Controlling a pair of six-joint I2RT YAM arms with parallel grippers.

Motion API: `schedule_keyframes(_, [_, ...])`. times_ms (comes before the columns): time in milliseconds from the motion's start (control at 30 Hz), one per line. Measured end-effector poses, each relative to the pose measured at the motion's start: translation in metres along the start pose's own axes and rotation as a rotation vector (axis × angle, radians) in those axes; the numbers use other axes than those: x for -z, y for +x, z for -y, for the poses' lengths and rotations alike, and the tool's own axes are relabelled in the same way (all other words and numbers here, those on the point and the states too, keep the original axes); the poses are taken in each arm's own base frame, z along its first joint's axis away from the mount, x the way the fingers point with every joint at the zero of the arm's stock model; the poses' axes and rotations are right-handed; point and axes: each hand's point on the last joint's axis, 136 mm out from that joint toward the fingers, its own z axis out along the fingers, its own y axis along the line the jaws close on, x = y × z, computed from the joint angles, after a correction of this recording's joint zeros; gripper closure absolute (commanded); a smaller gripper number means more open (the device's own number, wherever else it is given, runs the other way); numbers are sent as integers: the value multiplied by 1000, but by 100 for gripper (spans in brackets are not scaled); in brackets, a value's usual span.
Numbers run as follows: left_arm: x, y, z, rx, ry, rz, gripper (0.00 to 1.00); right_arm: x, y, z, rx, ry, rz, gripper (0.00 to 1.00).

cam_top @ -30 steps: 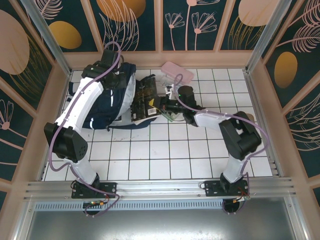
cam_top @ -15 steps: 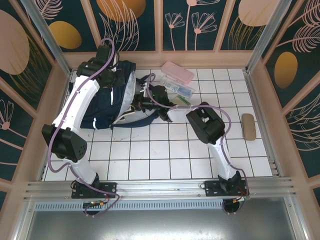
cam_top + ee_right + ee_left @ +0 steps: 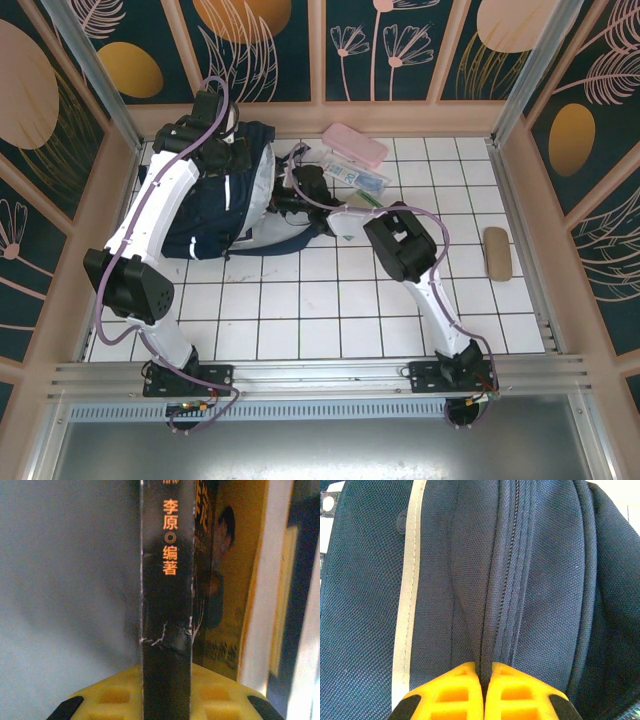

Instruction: Pack books, pencil case, and school supplies into a backpack

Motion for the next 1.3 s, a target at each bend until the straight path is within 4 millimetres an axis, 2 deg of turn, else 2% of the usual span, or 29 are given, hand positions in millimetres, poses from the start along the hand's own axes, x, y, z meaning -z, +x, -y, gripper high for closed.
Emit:
schedule_keyframes(100, [0, 0, 0, 0, 0, 0, 100, -17, 2, 2, 14, 24, -2, 95])
schedule_keyframes(167, [0, 0, 0, 0, 0, 0, 100, -33, 12, 3, 22, 43, -24, 79])
schedule_keyframes(267, [0, 0, 0, 0, 0, 0, 100, -49, 35, 9, 33, 76, -73, 70])
schedule_keyframes(367, [0, 0, 0, 0, 0, 0, 100, -54, 52, 18, 43, 118, -110, 56])
schedule_keyframes(500, [0, -2, -2, 5, 0, 5, 100, -50, 51, 16, 76, 147, -118, 45])
schedule_keyframes(667, [-2, -6, -5, 12, 1, 16, 100, -34, 38, 10, 111, 224, -102, 34])
schedule_keyframes(900, [-11, -2, -5, 15, 20, 14, 100, -3, 21, 6, 125, 304, -70, 34])
schedule_keyframes(1167, [-15, 10, -11, 5, 28, 32, 100, 58, 15, -5, 150, 398, -16, 40])
schedule_keyframes(1300, [-20, 19, -15, 2, 30, 35, 100, 97, 10, -8, 182, 464, 30, 42])
